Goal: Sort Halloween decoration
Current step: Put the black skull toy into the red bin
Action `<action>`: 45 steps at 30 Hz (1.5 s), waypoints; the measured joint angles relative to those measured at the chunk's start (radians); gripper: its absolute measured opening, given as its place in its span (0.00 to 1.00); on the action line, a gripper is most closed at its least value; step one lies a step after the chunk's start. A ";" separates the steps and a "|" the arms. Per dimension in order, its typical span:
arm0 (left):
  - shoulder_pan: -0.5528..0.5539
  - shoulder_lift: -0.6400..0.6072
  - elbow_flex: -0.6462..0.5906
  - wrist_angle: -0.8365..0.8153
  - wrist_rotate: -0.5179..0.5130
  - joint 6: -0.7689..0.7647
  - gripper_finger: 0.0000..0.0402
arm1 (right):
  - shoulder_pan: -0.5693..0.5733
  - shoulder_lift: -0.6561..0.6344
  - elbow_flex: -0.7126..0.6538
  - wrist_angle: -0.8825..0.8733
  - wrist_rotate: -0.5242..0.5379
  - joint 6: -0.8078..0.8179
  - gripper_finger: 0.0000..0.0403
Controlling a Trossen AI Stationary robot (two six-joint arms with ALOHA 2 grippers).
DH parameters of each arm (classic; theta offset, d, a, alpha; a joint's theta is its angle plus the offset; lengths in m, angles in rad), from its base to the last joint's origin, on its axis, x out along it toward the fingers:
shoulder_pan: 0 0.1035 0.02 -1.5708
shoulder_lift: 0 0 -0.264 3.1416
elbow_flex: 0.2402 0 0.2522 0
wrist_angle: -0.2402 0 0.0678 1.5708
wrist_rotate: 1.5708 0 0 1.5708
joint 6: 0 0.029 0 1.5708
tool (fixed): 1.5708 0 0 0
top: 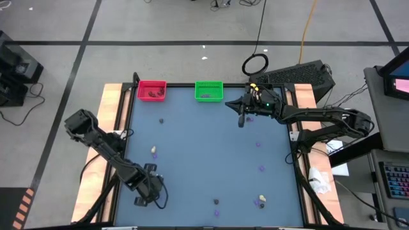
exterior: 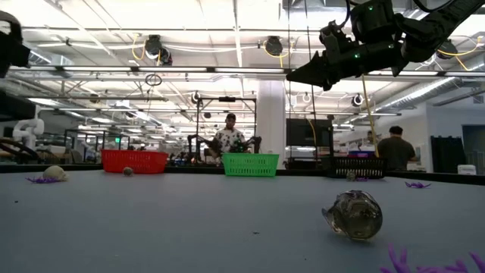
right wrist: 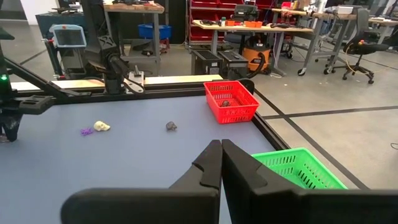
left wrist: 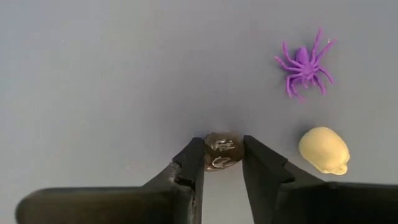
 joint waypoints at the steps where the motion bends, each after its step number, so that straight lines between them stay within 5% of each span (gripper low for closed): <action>1: 0.008 -0.005 -0.001 0.002 0.004 0.000 0.20 | 0.000 0.000 0.000 0.000 0.000 0.000 0.00; 15: 0.265 -0.077 0.000 -0.002 -0.075 0.105 0.18 | 0.000 0.000 0.000 0.000 0.000 -0.001 0.00; 31: 0.900 -0.077 0.000 0.235 -0.247 0.415 0.18 | 0.000 0.000 0.000 -0.001 0.000 -0.001 0.00; 45: 1.384 -0.077 0.001 0.403 -0.486 0.482 0.18 | 0.000 0.000 0.000 -0.008 0.000 -0.020 0.00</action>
